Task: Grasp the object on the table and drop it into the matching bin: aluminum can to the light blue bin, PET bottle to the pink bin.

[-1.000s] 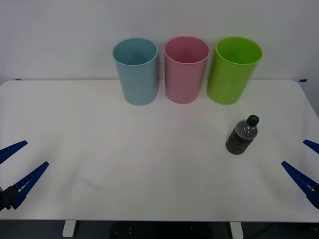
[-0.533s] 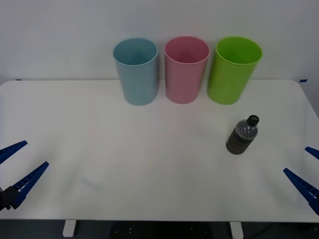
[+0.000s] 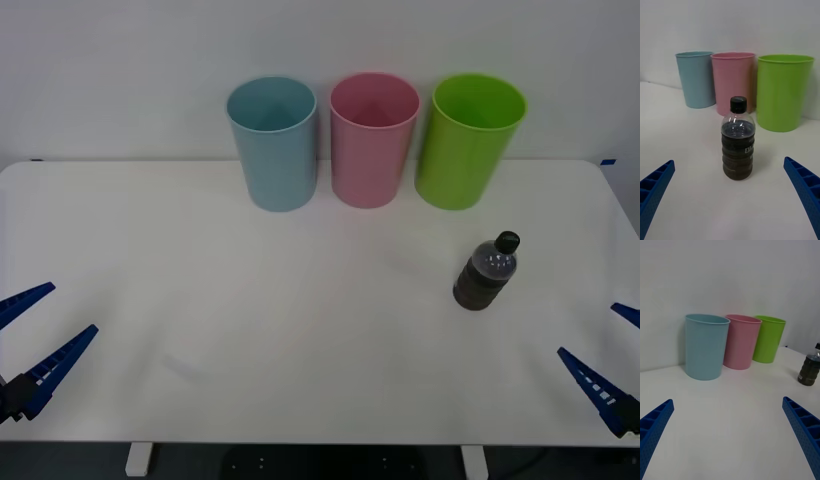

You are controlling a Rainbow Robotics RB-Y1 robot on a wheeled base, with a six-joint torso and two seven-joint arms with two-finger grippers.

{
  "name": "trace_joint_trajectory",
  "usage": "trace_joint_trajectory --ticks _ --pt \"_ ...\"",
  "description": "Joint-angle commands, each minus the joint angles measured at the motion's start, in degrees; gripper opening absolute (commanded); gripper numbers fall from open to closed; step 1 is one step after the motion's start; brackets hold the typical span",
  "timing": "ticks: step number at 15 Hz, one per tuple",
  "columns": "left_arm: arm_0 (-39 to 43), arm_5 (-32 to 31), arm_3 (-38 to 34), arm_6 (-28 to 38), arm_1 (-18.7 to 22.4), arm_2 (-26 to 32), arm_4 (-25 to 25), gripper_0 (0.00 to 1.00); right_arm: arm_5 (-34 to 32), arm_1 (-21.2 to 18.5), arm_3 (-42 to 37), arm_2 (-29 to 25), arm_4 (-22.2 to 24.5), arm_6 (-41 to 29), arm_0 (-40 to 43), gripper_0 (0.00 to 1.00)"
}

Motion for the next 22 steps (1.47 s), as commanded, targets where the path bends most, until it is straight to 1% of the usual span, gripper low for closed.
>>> trace_joint_trajectory --ticks 1,3,10,22 --pt "0.00 0.00 0.00 0.00 0.00 0.00 0.00 1.00 1.17 0.09 1.89 1.72 -0.01 0.84 -0.67 1.00" --pt "0.00 0.00 0.00 0.00 0.00 0.00 0.00 1.00 2.75 0.09 2.33 3.30 -0.01 1.37 -1.28 1.00" --pt "0.00 0.00 0.00 0.00 0.00 0.00 0.00 1.00 13.04 0.09 2.33 10.69 -0.72 3.22 -3.65 1.00" --pt "0.00 0.00 0.00 0.00 0.00 0.00 0.00 1.00 16.64 0.44 11.82 15.70 0.16 6.47 -13.32 1.00"
